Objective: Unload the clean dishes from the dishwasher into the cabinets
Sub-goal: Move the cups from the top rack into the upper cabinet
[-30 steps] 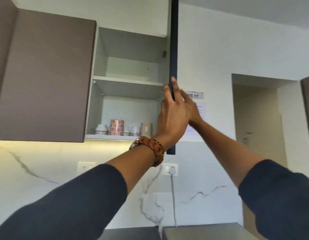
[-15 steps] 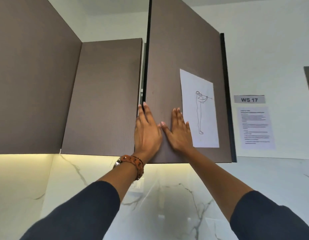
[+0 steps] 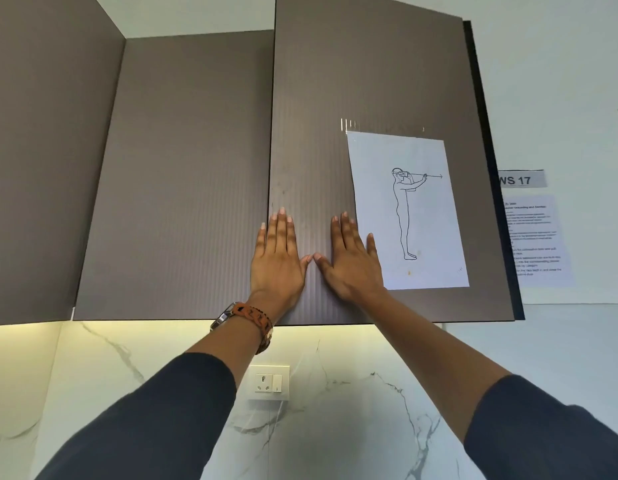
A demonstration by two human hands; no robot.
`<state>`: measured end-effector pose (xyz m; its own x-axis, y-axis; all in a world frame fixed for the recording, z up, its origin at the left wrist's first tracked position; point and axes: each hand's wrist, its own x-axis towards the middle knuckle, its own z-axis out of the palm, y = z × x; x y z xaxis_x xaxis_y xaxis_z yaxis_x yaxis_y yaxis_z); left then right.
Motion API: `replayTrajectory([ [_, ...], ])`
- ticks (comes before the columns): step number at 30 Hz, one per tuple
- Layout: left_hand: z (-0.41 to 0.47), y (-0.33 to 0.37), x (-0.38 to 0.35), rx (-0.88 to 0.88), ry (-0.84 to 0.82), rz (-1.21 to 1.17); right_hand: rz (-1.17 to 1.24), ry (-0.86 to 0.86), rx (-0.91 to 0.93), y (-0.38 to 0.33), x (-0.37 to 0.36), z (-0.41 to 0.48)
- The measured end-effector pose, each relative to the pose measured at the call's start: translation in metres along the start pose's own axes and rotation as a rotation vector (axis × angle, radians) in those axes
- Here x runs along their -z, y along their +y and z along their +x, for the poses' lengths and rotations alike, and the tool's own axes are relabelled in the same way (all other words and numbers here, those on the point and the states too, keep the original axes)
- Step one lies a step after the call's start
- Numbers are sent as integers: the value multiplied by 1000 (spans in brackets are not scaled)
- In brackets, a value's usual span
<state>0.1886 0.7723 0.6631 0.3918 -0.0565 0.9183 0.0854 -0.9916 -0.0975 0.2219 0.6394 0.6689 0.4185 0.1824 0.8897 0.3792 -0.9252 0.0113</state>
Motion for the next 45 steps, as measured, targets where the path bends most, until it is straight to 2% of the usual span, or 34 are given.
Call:
replayTrajectory([
  [7,26,-19,-39,-63,-175,109,-220,-168,36,7,-23,24],
  [14,40,-25,-73,-88,-161,121,-281,-165,47,13,-46,35],
  [22,38,-23,-70,-82,-185,136,-331,-218,90,18,-34,35],
  [27,12,0,-64,0,-156,-97,-342,-233,32,55,-7,6],
  [34,-40,122,-23,-130,-197,-334,-472,-328,-105,120,76,-68],
  [39,-74,235,64,-241,-220,-489,-569,-345,-197,170,177,-140],
  [45,-151,354,171,-289,-279,-695,-688,-400,-293,223,314,-256],
])
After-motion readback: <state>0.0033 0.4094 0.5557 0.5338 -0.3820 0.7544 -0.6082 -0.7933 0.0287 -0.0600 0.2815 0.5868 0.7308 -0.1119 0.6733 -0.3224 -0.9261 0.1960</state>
